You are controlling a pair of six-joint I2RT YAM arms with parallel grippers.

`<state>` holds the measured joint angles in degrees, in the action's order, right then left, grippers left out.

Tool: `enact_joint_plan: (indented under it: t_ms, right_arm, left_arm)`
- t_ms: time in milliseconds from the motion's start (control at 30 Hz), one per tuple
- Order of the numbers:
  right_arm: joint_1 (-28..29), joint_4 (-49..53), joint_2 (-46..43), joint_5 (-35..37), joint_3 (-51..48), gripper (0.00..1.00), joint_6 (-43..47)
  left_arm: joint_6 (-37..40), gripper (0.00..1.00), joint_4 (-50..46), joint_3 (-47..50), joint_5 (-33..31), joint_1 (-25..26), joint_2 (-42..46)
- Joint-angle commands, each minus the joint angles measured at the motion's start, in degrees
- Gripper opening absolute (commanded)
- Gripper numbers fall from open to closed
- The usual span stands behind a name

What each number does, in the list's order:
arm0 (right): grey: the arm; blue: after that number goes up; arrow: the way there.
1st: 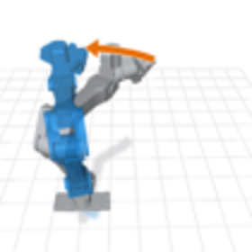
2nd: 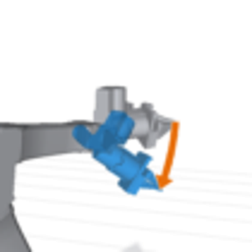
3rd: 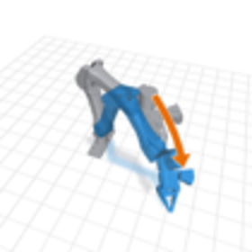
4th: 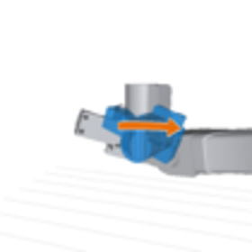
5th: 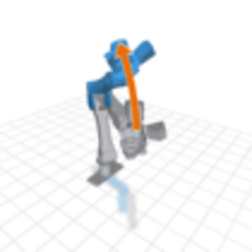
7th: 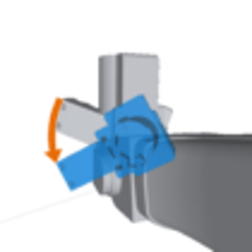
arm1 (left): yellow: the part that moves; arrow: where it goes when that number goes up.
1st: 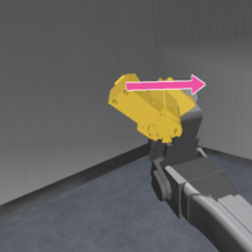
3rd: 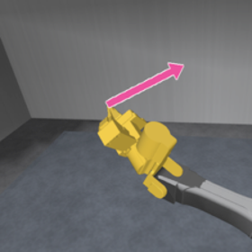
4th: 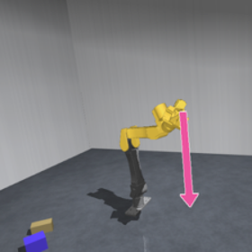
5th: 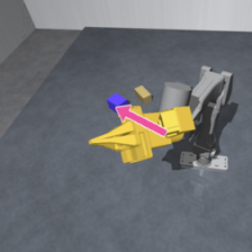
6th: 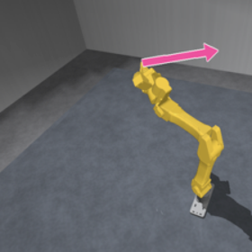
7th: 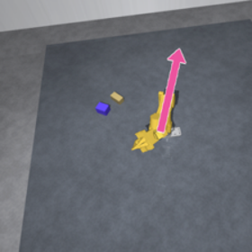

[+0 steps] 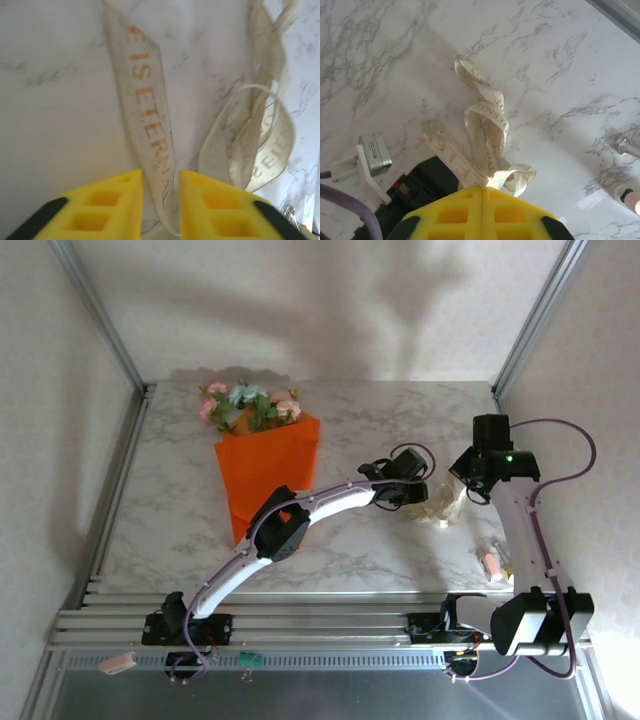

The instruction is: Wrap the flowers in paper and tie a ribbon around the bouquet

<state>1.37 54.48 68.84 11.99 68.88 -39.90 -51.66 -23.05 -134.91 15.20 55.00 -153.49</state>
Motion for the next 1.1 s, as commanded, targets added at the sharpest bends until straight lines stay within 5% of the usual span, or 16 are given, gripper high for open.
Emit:
enact_joint_plan:
  t_ms: [0,100,333,700,933,1067]
  right_arm:
    - [0.06,1.75,-2.19,0.03,-1.44,0.00,-0.89]
    - [0.10,1.70,-3.02,-0.10,-1.84,0.00,-0.91]
    - [0.10,-0.74,0.12,-1.87,2.37,0.00,0.14]
    - [-0.91,-0.12,13.35,1.69,23.31,0.00,2.43]
    - [-5.57,-0.70,17.38,3.87,24.57,0.00,-0.49]
    - [-5.80,-1.96,20.72,3.16,21.68,0.00,-1.64]
  left_arm:
    - [-2.17,0.13,-4.18,-1.65,-0.09,1.16,-3.64]
    - [-2.40,0.00,-4.25,-1.64,-2.30,0.32,-2.56]
    - [-1.32,0.00,-1.90,3.62,-9.43,-4.38,11.51]
    - [2.60,0.00,-3.17,21.55,-15.07,-19.43,43.37]
    - [0.72,0.00,-7.60,40.58,-25.97,-30.14,67.50]
    - [-0.68,0.00,-6.87,50.50,-24.02,-38.25,75.35]
